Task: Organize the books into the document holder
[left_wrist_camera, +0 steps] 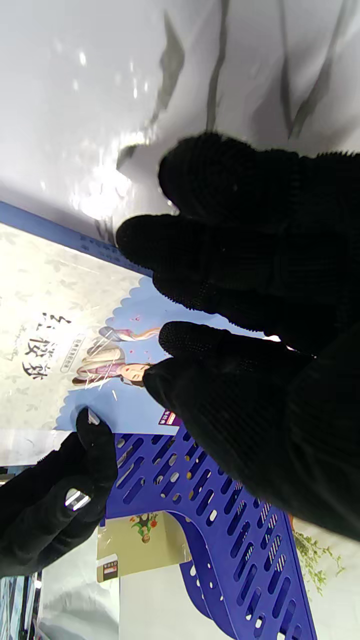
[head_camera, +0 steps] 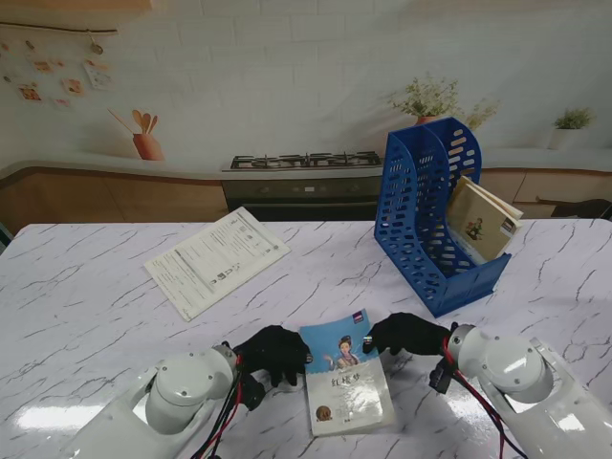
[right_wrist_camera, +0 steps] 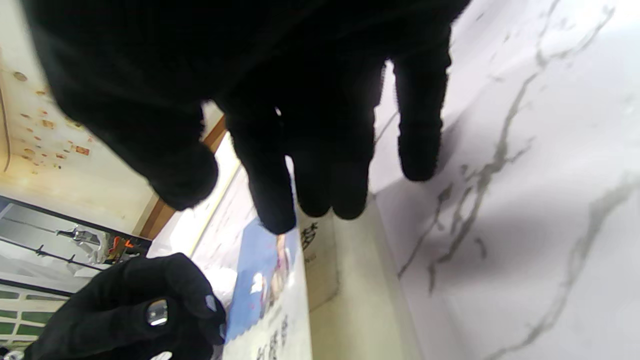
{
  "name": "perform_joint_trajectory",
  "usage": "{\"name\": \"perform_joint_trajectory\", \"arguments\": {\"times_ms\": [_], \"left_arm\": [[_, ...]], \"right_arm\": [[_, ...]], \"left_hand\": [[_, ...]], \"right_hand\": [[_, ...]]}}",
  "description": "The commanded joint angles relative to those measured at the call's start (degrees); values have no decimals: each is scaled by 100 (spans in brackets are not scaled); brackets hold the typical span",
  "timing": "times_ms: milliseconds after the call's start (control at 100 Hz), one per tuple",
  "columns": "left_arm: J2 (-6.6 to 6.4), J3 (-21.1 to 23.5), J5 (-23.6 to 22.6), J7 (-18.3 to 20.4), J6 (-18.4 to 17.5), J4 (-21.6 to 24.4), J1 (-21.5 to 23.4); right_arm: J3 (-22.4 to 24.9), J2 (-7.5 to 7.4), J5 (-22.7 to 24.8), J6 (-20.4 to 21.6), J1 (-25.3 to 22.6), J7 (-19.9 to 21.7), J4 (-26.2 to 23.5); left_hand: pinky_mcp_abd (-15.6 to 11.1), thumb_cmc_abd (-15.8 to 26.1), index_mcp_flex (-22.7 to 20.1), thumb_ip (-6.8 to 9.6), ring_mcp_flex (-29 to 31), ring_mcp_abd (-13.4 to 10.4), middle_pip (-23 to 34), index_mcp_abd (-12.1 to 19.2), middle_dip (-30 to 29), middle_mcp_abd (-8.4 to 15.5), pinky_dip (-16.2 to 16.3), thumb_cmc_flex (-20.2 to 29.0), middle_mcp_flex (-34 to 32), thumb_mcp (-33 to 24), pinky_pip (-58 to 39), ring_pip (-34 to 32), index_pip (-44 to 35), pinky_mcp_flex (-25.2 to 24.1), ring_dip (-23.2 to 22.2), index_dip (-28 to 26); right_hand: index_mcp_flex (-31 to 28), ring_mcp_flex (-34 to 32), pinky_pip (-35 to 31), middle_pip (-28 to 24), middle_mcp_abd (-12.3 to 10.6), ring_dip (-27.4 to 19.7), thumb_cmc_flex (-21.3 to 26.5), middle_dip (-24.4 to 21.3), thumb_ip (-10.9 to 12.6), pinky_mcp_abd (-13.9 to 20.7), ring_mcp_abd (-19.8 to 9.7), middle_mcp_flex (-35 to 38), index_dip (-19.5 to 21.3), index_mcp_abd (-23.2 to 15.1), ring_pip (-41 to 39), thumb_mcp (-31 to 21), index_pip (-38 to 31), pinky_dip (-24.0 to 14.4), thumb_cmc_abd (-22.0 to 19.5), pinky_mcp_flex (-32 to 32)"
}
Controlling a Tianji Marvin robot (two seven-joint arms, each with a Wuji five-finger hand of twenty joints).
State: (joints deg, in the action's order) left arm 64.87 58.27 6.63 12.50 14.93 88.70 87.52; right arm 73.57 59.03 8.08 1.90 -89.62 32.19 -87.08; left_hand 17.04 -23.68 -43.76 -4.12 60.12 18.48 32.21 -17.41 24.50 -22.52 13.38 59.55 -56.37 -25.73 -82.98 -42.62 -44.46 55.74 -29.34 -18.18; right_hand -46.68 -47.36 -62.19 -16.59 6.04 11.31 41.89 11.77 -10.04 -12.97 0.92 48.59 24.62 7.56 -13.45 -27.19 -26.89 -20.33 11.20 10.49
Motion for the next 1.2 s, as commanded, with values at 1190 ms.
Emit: {"name": "perform_joint_trajectory", "arguments": {"times_ms": [1190], "left_arm": [[310,203,-136,-658,1525,248,-19]], "right_arm": [[-536,215,641,-3004,-6,-1168,-681]], "left_hand": [[-38,580,1414,139,-1861,972,-437,-1632,-307,-772,850,-1209,2094,400,1238,668,2836,-1310,292,315]], "right_hand": [[295,-1034,-1394,-591,1626,216,-1188,181,414,-1487,1405,18,721,1454,-587,880,965,-618,662,2241]]}}
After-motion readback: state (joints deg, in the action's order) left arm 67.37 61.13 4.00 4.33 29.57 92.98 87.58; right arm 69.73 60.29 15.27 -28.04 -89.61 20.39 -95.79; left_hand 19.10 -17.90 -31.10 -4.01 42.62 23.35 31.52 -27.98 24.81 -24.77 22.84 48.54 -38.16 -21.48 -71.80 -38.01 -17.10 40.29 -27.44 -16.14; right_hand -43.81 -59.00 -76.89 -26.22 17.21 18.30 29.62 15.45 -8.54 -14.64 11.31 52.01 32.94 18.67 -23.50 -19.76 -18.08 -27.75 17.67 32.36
